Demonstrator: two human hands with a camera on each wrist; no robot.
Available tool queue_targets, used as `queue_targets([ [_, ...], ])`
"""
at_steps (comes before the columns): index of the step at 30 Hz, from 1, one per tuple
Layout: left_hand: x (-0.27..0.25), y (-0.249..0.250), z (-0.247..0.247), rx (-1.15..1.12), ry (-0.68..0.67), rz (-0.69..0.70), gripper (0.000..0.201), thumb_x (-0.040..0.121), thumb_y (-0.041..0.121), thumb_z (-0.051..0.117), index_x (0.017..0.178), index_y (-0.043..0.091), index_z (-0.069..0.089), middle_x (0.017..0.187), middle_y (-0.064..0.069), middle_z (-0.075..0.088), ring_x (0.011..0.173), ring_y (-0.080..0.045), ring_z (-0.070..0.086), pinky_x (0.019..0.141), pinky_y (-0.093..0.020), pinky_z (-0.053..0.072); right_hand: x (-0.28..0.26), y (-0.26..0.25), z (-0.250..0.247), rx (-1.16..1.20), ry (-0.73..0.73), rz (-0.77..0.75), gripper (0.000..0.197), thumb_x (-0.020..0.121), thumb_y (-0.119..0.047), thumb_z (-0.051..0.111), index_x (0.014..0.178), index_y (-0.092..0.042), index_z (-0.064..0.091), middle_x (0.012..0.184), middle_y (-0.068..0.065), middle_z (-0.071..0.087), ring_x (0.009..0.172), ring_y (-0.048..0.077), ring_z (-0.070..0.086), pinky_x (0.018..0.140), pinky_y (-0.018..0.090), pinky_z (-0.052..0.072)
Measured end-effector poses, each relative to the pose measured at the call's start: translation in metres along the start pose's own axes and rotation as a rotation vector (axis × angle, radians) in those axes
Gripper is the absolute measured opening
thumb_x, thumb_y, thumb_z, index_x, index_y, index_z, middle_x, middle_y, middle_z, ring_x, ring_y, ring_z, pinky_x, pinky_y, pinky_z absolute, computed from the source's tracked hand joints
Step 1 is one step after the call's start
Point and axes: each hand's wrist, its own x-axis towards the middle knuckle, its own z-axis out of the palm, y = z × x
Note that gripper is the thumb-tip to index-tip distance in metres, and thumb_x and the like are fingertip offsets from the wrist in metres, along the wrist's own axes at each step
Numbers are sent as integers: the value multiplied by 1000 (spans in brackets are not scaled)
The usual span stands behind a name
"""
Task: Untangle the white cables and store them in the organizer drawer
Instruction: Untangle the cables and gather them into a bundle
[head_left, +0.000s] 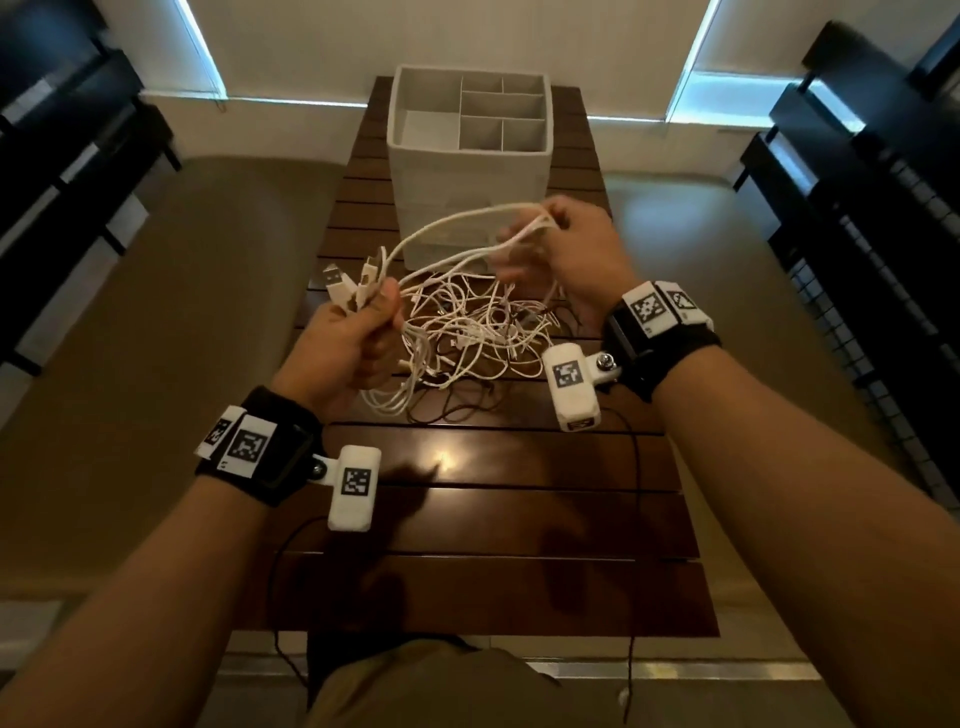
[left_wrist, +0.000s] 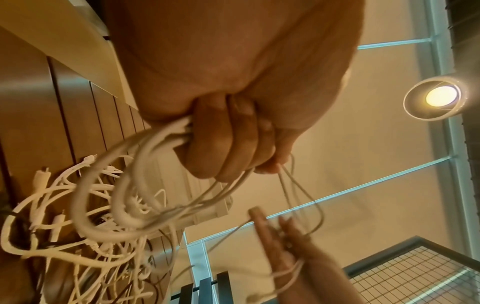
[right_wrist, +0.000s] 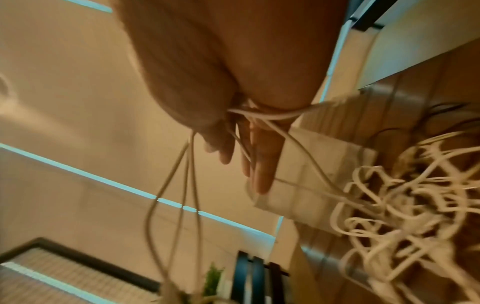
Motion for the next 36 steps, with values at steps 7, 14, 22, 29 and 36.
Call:
queue_targets([
  [7,3,-4,4,-1,29,0,35,110,37,43,83,16,52,55,5,25,42,-8,18,40,-22,12,-10,-45,14,-479,-15,-602,21,89,-22,77,103,-9,68,125,6,66,117,21,66,101,44,57],
  [14,1,-14,-3,8,76,-14,36,109,40,47,80,20,55,55,6,25,42,-8,19,41,-22,13,-28,-51,11,-815,-45,-763,57,80,-41,81,124,-11,61,153,7,41,142,21,44,112,20,38],
  [22,-3,2,-39,-286,152,41,38,110,42,40,81,20,51,48,10,23,35,-2,19,31,-15,19,-18,-1,-33,-1095,-288,-143,57,88,-58,73,131,-22,61,122,-7,52,111,10,53,84,19,42],
  [29,-4,18,-43,-221,123,99,35,109,43,44,82,20,50,49,10,25,37,-4,19,35,-17,15,3,61,-44,-1173,-38,-52,26,107,-25,56,106,-7,74,98,9,53,91,29,60,76,28,35],
  [36,-4,-7,-30,-95,143,-16,36,107,46,50,82,21,55,52,8,25,39,-6,19,36,-16,19,-9,-11,-25,-778,224,-547,24,106,-17,55,119,-8,73,112,7,70,98,15,63,80,6,40],
])
